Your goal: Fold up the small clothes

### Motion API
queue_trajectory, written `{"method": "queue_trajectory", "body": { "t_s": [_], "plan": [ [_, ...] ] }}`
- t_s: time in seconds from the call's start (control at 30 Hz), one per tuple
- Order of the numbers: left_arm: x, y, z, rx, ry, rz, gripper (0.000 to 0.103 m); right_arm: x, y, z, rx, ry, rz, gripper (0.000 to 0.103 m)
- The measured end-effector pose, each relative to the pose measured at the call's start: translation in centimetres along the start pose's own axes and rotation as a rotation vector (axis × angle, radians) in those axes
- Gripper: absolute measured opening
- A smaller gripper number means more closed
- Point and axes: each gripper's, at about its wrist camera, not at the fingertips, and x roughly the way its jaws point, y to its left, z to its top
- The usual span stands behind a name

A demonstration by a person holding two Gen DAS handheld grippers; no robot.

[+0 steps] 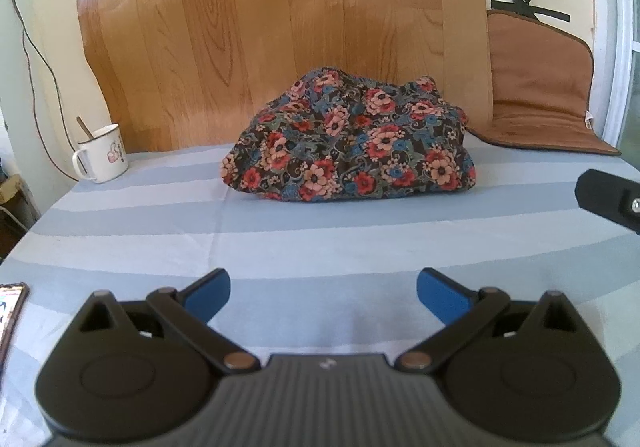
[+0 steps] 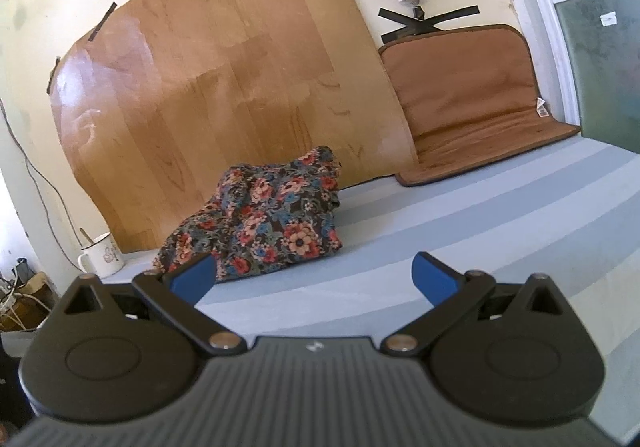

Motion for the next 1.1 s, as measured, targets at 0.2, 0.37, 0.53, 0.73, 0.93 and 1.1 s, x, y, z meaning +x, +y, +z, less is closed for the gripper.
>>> {"method": "queue_trajectory", "body": {
  "t_s": [0.2, 0.37, 0.53, 0.73, 0.93, 1.1],
  "plan": [
    [-0.9, 0.1, 0.2, -0.003, -0.022, 0.029, 0.103, -0.5, 0.1, 0.0, 0.006, -0.002, 0.013, 0.103],
    [-1.2, 0.1, 0.3, -0.001, -0.019, 0.050, 0.103, -0.6, 0.3, -0.5, 0.008, 0.012, 0.022, 0.103],
    [-1.5, 0.0, 0.1, 0.001, -0.013, 0.045, 0.103, -0.5, 0.7, -1.0, -0.007, 0.030, 0.032, 0.103],
    [-1.6, 0.2, 0.2, -0.001, -0.012, 0.050, 0.103, -0.5, 0.7, -1.1, -0.003, 0.032, 0.036, 0.103],
    [-1.4, 0.2, 0.2, 0.006, 0.000, 0.059, 0.103, -0.5, 0.7, -1.1, -0.003, 0.033, 0.037, 0.103],
    [-1.3, 0.4, 0.1, 0.003, 0.029, 0.052, 0.103, -0.4, 0.7, -1.1, -0.002, 0.038, 0.038, 0.103]
  ]
}}
